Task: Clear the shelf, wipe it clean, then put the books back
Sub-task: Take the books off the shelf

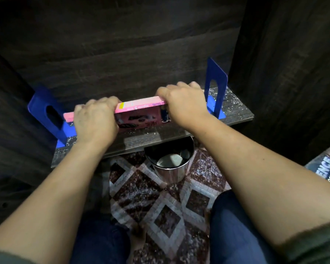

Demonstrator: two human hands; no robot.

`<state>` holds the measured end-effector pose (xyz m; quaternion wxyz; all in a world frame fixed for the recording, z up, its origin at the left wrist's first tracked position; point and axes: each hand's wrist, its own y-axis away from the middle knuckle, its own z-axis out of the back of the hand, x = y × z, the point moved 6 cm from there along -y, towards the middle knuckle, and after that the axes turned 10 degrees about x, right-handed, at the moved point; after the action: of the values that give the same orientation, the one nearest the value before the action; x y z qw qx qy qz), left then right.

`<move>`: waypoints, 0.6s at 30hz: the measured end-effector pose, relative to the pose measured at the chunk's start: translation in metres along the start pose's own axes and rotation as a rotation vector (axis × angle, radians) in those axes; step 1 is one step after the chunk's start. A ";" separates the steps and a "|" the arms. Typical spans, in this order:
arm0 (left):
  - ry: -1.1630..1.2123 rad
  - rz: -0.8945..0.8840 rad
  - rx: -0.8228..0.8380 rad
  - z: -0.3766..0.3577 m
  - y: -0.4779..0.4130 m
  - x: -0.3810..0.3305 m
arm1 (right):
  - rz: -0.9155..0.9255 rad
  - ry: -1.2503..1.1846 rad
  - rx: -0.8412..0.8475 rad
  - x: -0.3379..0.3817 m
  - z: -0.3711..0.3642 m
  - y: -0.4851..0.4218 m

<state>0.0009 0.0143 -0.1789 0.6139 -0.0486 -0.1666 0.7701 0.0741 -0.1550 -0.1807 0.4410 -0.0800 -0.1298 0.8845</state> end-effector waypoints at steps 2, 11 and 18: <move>0.016 0.001 0.022 0.000 0.002 -0.003 | -0.009 -0.016 0.031 -0.002 0.001 0.003; 0.162 -0.194 -0.123 0.096 0.038 -0.060 | -0.187 -0.066 0.056 -0.029 0.079 0.068; 0.132 -0.647 -0.009 0.109 0.077 -0.190 | -0.328 -0.192 0.313 -0.082 0.072 0.184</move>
<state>-0.0554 -0.2044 -0.1260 0.8360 -0.0455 -0.1368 0.5295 -0.0347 -0.3384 -0.1649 0.5716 0.0957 -0.0436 0.8138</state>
